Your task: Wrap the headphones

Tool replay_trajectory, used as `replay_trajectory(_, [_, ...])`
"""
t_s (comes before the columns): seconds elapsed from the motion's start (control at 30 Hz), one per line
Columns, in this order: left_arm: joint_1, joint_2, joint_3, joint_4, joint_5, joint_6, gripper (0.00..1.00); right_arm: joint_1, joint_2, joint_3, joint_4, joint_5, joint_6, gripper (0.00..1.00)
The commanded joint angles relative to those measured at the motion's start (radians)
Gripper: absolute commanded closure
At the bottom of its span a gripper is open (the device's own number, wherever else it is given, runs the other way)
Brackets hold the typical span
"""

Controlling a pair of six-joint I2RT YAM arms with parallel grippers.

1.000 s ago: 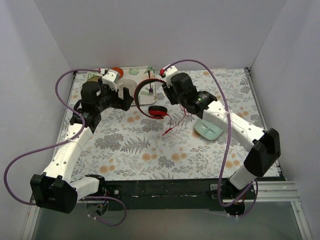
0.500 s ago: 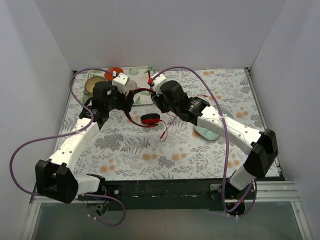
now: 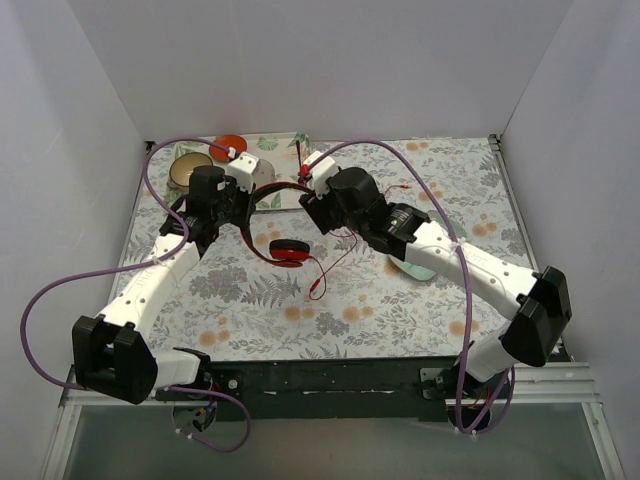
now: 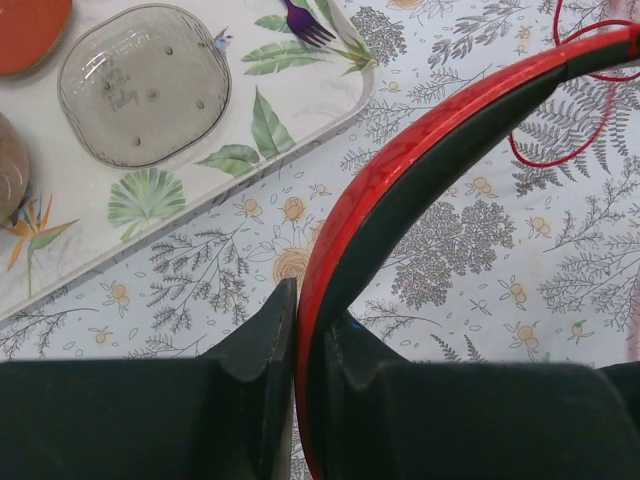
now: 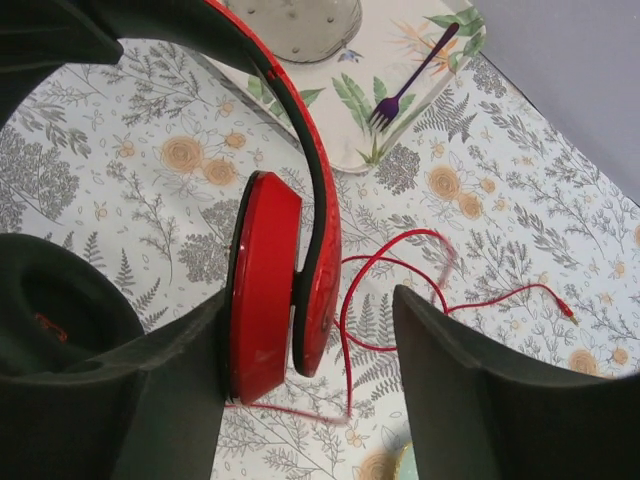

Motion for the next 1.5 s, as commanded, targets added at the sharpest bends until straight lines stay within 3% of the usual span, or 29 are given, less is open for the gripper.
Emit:
replay_trajectory(0.0, [-0.006,-0.025,0.053,-0.044,0.009,0.010,1.00,-0.032,-0.123,-0.075,0.150,0.024,-0.058,0.23])
replay_trajectory(0.1, [-0.005,-0.033,0.064,-0.040,-0.038,0.022,1.00,-0.114,-0.204,-0.181,0.190,-0.082,-0.044,0.18])
replay_trajectory(0.27, [0.017,-0.036,0.102,-0.044,-0.063,0.013,1.00,-0.244,-0.350,-0.354,0.249,-0.275,-0.050,0.18])
replay_trajectory(0.47, [0.021,-0.024,0.230,-0.078,-0.009,-0.065,1.00,-0.244,-0.526,-0.535,0.428,-0.445,-0.220,0.17])
replay_trajectory(0.67, [0.024,-0.002,0.366,-0.084,-0.040,-0.126,1.00,-0.234,-0.576,-0.724,0.712,-0.677,-0.196,0.15])
replay_trajectory(0.87, [0.026,-0.002,0.496,-0.109,-0.023,-0.214,1.00,-0.137,-0.470,-0.767,0.857,-0.651,-0.208,0.13])
replay_trajectory(1.13, [0.026,-0.007,0.599,-0.127,-0.012,-0.275,1.00,-0.102,-0.366,-0.845,1.085,-0.647,-0.156,0.12])
replay_trajectory(1.47, [0.024,-0.010,0.660,-0.144,0.031,-0.317,1.00,-0.094,-0.205,-0.824,1.158,-0.500,-0.099,0.21])
